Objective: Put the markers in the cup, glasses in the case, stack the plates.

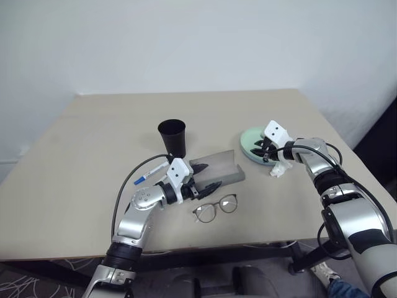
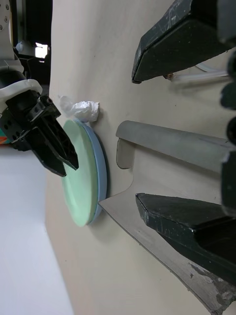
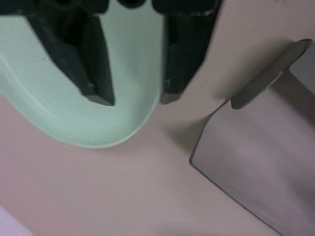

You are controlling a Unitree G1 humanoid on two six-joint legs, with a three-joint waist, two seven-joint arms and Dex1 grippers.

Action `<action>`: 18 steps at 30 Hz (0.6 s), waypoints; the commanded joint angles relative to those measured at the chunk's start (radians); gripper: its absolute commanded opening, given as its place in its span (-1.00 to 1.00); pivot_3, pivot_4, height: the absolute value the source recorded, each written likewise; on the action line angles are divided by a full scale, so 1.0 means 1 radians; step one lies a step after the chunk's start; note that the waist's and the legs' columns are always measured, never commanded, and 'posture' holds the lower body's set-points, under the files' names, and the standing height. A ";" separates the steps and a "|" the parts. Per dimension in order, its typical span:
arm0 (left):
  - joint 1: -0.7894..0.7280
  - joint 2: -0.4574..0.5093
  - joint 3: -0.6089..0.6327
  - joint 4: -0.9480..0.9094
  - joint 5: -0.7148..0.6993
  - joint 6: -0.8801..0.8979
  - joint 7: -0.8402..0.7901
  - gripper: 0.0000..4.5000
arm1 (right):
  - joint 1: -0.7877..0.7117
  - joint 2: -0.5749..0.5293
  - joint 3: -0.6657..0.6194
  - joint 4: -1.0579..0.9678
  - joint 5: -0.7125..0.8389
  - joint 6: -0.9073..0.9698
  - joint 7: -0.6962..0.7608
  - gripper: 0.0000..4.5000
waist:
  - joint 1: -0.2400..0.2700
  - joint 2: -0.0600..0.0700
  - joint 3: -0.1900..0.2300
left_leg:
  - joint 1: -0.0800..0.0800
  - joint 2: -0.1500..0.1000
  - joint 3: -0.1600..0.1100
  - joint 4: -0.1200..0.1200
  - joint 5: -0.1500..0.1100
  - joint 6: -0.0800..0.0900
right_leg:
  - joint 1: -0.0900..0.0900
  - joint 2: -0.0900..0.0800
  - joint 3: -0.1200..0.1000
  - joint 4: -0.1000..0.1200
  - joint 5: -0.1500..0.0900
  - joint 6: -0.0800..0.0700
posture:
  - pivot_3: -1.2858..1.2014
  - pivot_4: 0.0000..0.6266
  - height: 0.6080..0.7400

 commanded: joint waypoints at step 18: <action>-0.029 -0.012 0.006 -0.009 -0.004 -0.021 0.005 0.69 | 0.043 -0.223 0.010 -0.253 -0.026 0.141 0.309 0.00 | 0.003 0.001 0.000 | 0.000 -0.001 0.000 0.001 0.000 0.000 | 0.000 -0.001 0.000 0.000 0.000 0.000 | 0.03 -1.00 0.88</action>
